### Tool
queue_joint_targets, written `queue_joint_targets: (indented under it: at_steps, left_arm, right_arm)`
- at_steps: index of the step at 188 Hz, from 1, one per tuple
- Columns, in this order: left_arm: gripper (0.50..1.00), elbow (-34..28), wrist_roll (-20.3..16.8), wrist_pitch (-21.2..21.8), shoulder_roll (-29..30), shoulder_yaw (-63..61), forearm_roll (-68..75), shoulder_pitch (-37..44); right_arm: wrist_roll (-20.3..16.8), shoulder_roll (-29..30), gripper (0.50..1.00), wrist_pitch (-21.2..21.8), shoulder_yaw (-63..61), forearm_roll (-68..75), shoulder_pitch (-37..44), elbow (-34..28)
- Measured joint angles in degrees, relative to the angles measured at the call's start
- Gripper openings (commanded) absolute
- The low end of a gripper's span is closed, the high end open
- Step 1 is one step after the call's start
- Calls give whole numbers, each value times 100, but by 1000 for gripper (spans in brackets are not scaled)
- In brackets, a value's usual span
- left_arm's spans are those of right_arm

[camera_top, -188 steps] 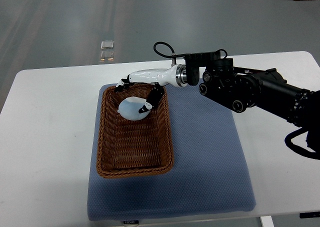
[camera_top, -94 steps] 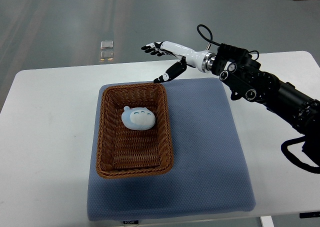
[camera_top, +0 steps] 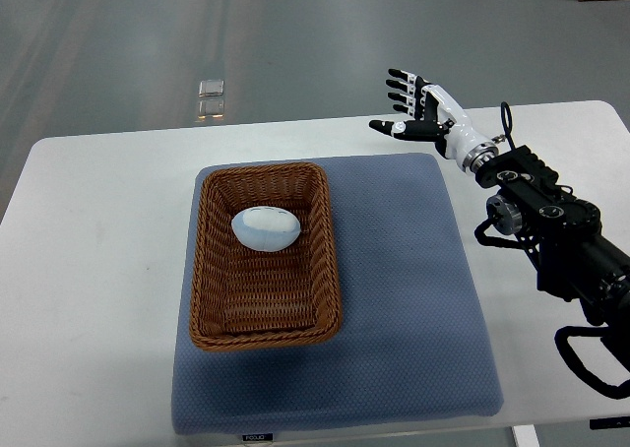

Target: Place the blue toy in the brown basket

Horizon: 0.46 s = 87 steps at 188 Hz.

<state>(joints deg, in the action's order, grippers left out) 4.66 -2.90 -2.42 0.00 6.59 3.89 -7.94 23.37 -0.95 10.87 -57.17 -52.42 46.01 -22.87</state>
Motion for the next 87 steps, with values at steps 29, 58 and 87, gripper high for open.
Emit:
queue_joint_targets:
  at_steps: [29,58,87]
  left_arm:
    - [1000,0,0,0,0,0,0,11]
    - [1000,0,0,0,0,0,0,11]
    - [1000,0,0,1,0,4,-1,13]
  right_arm:
    - [-1,31,903,-3,-330,576,-190,-8]
    - [12,-22,903,8,-357,995,-290,-13]
    - [59,-53,903,25,-338,1064,-400,-151]
